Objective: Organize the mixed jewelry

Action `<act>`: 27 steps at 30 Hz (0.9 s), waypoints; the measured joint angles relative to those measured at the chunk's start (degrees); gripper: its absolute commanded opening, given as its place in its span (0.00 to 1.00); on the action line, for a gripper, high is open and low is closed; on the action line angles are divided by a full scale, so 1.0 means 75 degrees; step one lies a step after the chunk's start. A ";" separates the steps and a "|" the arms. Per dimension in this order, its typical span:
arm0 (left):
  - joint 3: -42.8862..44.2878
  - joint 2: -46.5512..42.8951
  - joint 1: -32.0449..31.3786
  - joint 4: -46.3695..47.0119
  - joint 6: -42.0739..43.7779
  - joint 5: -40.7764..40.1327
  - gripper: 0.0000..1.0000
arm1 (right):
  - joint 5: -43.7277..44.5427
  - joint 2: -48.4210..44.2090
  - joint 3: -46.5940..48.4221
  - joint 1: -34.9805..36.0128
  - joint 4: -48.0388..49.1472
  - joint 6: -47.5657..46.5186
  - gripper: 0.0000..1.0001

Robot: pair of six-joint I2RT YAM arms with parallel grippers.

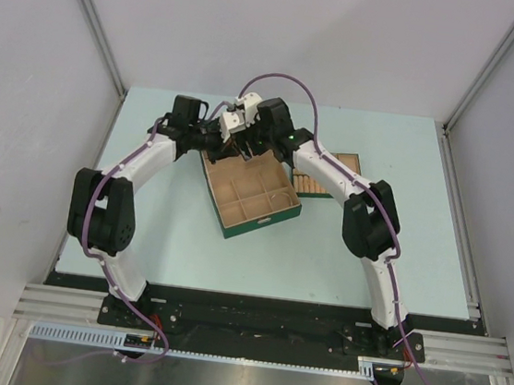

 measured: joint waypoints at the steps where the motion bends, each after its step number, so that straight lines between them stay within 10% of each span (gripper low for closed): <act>1: 0.0000 0.0000 0.0000 -0.0006 0.0012 0.0000 0.00 | -0.0003 0.0000 0.0003 0.0000 -0.0003 0.0000 0.72; 27: -0.0391 -0.0210 -0.0015 0.0122 0.0163 -0.0131 0.04 | -0.0303 -0.0082 -0.0708 -0.0251 0.0102 -0.1341 0.70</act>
